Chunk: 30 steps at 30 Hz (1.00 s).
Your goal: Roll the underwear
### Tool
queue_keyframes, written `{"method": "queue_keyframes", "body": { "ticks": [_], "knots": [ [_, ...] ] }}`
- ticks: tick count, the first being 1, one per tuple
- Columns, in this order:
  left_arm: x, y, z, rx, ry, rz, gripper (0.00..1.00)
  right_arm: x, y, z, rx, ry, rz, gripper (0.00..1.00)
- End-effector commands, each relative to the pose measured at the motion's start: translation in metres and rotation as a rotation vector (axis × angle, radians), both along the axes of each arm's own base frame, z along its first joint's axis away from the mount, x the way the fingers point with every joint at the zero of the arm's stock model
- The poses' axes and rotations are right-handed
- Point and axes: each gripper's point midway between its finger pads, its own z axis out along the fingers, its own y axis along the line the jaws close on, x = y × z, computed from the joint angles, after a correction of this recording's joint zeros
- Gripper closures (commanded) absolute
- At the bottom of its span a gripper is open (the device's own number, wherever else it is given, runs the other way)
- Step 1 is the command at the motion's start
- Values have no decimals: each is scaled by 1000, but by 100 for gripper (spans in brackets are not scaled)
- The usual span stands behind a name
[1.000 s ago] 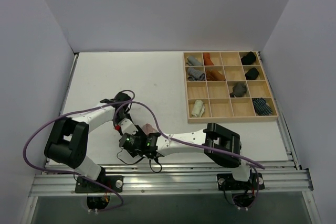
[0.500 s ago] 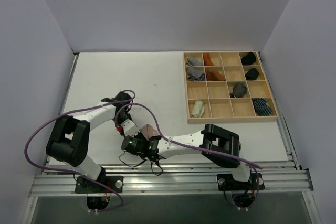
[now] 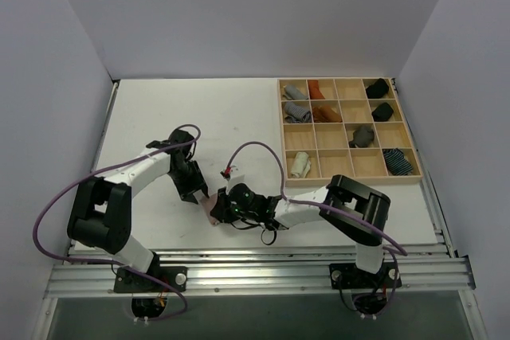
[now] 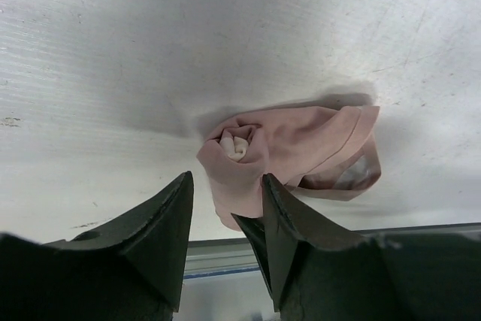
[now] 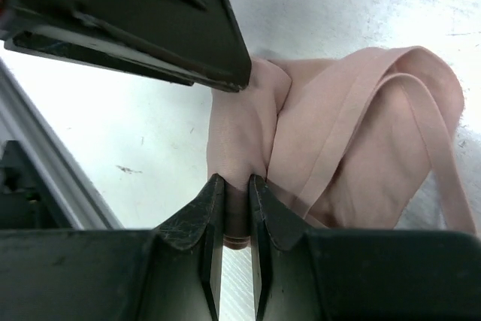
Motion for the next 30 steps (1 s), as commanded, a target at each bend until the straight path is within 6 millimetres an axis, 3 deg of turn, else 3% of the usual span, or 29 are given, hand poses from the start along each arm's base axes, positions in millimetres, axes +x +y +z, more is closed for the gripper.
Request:
{"method": "queue_keyframes", "body": {
  "ticks": [1, 13, 25, 28, 30],
  "knots": [
    [14, -1, 19, -13, -86, -23, 51, -35, -73, -89, -261, 213, -16, 100],
    [3, -6, 12, -81, -161, -40, 50, -43, -78, -113, -207, 341, -28, 100],
    [-1, -3, -28, -34, -151, -46, 50, -52, -76, -120, -129, 381, -9, 100],
    [-3, -5, -32, -28, -142, -69, 61, -53, -76, -122, -121, 393, -12, 98],
    [-6, -6, -33, -24, -132, -87, 79, -48, -76, -117, -129, 374, -27, 91]
  ]
}}
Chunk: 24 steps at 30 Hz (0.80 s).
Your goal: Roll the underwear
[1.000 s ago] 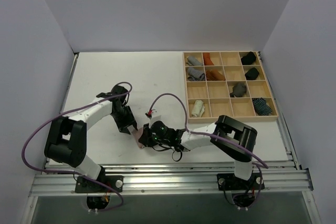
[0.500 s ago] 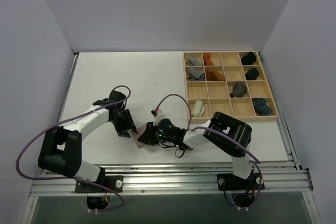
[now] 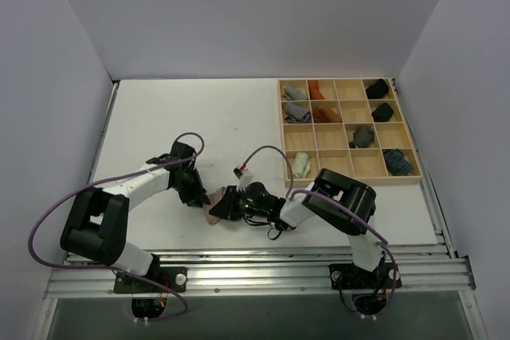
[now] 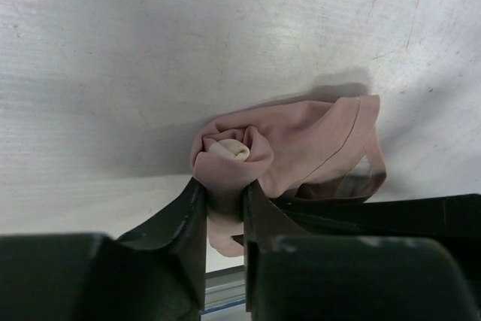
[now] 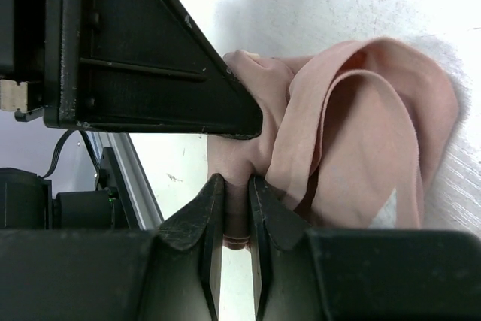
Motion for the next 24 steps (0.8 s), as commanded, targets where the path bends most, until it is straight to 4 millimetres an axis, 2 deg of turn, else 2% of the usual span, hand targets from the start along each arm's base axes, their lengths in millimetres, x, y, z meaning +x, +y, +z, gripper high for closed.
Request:
{"method": "queue_keyframes", "body": {
  "ticks": [1, 2, 3, 6, 7, 8, 10, 12, 15, 18, 22, 24],
  "knots": [
    [-5, 5, -14, 70, 5, -41, 84, -47, -86, -114, -485, 209, 11, 87],
    [-7, 6, -13, 87, 8, -45, 88, -41, -83, -100, -477, 183, 0, 83],
    [-9, 7, -12, 97, 11, -49, 92, -33, -85, -95, -502, 147, -26, 74],
    [-27, 12, -13, 157, 58, -62, 96, -17, -82, -62, -563, 41, -49, 65],
    [-30, 14, -14, 172, 68, -62, 97, -17, -87, -57, -611, 26, -45, 63],
    [-35, 14, -14, 182, 81, -62, 98, -9, -72, -32, -580, -25, -41, 61],
    [-41, 14, -14, 192, 99, -64, 98, -3, -78, -19, -675, -122, -47, 57],
    [-45, 11, -14, 201, 112, -66, 98, 2, -64, 4, -660, -184, -41, 55],
    [-45, 9, -14, 206, 133, -67, 98, -2, -52, 21, -676, -270, -28, 52],
    [-46, 10, -13, 225, 159, -73, 98, -11, -42, 25, -709, -335, -8, 51],
    [-44, 5, -10, 213, 182, -79, 98, -16, -19, 39, -715, -399, 9, 51],
    [-46, 1, -12, 200, 205, -82, 98, -19, -12, 37, -719, -413, 22, 51]
  ]
}}
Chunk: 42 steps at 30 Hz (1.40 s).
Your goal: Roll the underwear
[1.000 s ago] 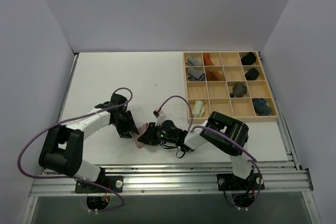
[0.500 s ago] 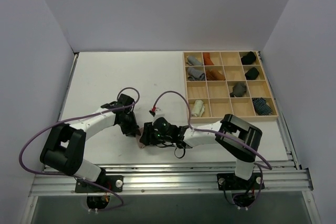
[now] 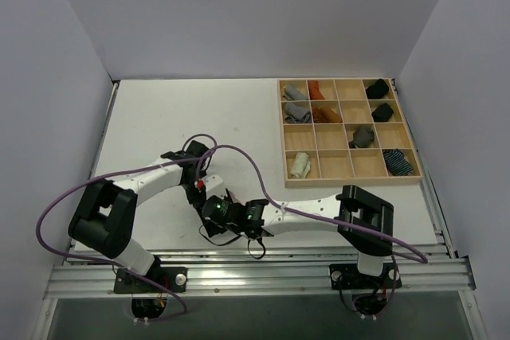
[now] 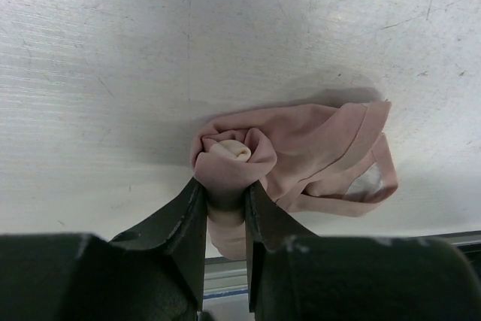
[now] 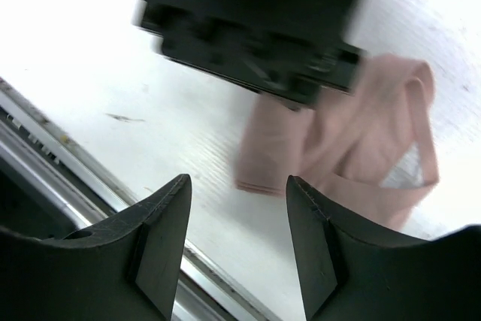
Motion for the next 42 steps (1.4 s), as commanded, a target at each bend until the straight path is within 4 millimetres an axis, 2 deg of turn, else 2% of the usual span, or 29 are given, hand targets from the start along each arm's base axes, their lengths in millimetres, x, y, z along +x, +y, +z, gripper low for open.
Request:
{"method": "queue_keyframes", "body": {
  "ticks": [1, 6, 11, 25, 31, 33, 35, 38, 39, 40, 41, 42],
  "knots": [
    [-31, 15, -13, 87, 145, -17, 98, 9, 5, 6, -71, -85, -3, 51],
    [-30, 15, -10, 103, 154, -17, 98, 7, 16, -8, -146, -144, 12, 51],
    [-33, 16, -12, 113, 174, -14, 98, 11, 8, -22, -294, -245, -32, 52],
    [-37, 18, -17, 133, 206, -4, 98, 7, -11, -31, -429, -357, -64, 52],
    [-40, 17, -16, 130, 215, 11, 98, 6, -9, -35, -422, -358, -53, 54],
    [-40, 14, -15, 117, 216, 18, 98, 6, -10, -37, -422, -358, -51, 59],
    [-39, 10, -14, 95, 216, 31, 98, 5, -12, -41, -413, -347, -45, 76],
    [-45, 5, -15, 62, 238, 57, 96, 5, -7, -43, -320, -275, -41, 93],
    [-48, 5, -16, 58, 248, 64, 95, 4, -13, -50, -297, -250, -51, 96],
    [-49, 4, -16, 54, 252, 76, 93, 11, -18, -46, -263, -223, -80, 97],
    [-49, 4, -14, 52, 252, 78, 89, 6, -18, -50, -220, -166, -86, 100],
    [-48, 6, -13, 54, 245, 83, 88, 4, -32, -62, -207, -129, -99, 100]
  ]
}}
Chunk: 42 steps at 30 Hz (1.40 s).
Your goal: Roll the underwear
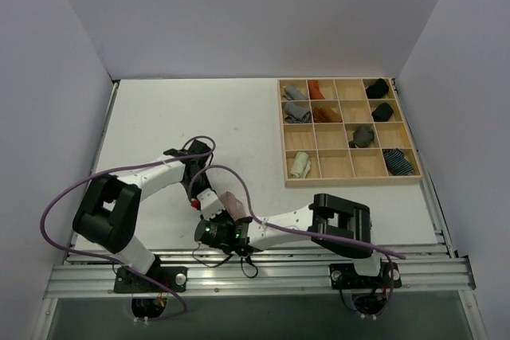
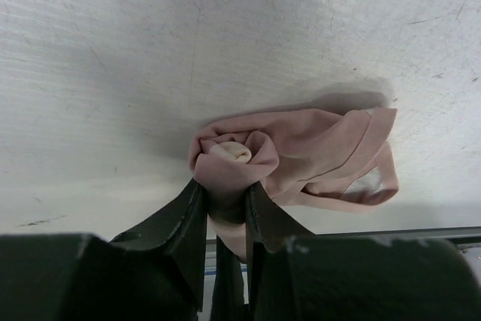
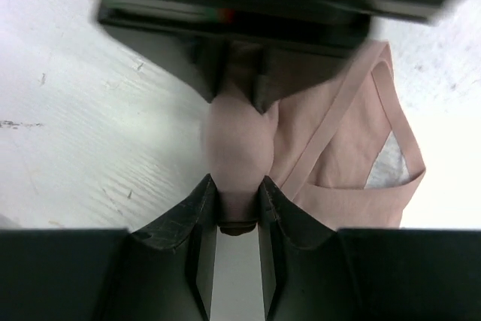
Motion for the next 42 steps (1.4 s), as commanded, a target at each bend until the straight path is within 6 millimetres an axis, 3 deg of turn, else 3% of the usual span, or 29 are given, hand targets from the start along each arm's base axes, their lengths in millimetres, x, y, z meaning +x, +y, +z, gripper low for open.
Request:
{"method": "queue_keyframes", "body": {
  "ticks": [1, 3, 5, 9, 13, 23, 32, 42],
  "knots": [
    [-36, 12, -11, 48, 130, 8, 87, -1, -31, -22, 90, 173, -58, 100],
    [-29, 15, -4, 43, 103, 17, 76, -7, -49, -46, 163, 314, -85, 100],
    [-19, 16, 6, 29, 55, 22, 64, -14, -55, -55, 213, 412, -92, 100],
    [1, 11, 24, -20, -30, 27, 56, -29, -65, -74, 252, 516, -74, 100],
    [9, 5, 35, -54, -76, 35, 53, -37, -74, -89, 251, 555, -83, 100],
    [11, 19, 53, -34, -199, 45, 50, -52, -80, -116, 282, 651, -123, 100],
    [-3, 30, 37, 13, -167, 22, 49, -60, -87, -137, 279, 715, -160, 100],
    [2, 47, 20, 120, -155, 25, 48, -68, -93, -145, 302, 750, -188, 100]
  ]
}}
